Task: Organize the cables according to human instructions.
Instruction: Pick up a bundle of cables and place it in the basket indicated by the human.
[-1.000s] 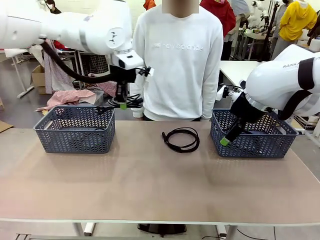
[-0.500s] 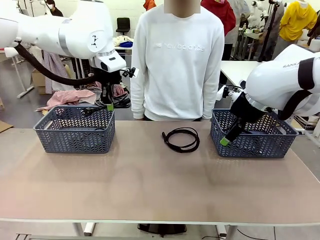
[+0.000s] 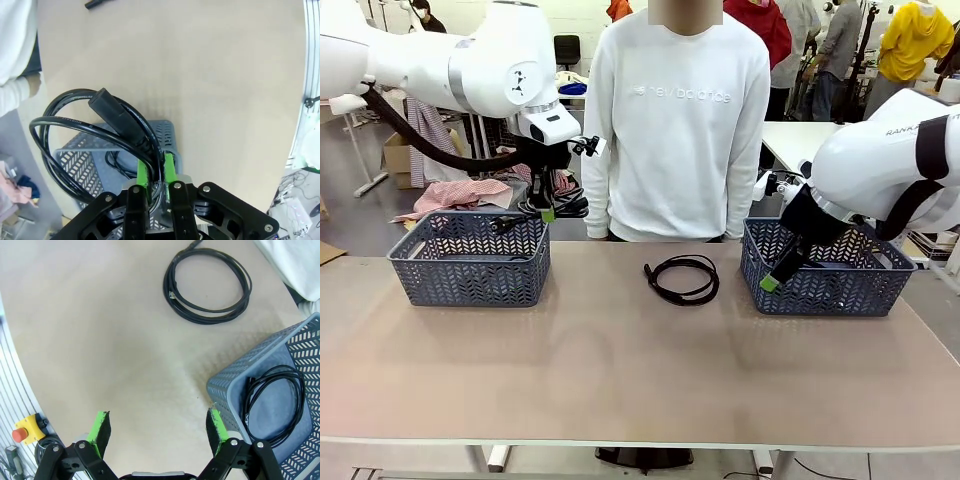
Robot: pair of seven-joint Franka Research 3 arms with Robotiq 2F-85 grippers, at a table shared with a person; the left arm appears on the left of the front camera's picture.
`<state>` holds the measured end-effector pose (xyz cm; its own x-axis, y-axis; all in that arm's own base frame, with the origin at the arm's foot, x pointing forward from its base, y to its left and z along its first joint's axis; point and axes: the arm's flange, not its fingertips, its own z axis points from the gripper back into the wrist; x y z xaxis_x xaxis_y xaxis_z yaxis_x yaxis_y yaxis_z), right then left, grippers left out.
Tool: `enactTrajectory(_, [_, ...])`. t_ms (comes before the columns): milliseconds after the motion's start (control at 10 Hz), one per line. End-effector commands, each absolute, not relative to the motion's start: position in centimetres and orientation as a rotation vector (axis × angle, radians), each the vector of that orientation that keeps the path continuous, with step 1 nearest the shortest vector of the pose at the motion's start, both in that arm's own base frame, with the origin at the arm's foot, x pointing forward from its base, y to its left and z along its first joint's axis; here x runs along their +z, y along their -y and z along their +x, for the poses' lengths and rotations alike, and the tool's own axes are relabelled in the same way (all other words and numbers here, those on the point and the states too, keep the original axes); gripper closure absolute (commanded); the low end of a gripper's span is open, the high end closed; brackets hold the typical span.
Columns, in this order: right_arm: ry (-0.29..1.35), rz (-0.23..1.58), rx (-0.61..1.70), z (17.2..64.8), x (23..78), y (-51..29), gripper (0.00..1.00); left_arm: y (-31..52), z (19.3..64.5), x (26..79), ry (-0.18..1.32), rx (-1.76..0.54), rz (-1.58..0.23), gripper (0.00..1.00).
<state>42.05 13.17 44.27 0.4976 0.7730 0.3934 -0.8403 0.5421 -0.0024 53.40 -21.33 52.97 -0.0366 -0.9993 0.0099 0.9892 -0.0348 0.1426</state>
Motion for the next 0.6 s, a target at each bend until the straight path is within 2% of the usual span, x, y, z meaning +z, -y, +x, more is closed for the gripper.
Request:
enactTrajectory(0, [0.373, 0.198, 0.982, 42.2, 44.4, -13.3, 0.00, 20.4, 53.1, 52.8, 0.135, -1.603, 0.167, 0.85])
enactTrajectory(500, [0.373, 0.198, 0.982, 42.2, 44.4, -13.3, 0.00, 11.5, 50.8, 51.9, 0.172, -1.677, 0.189, 0.85])
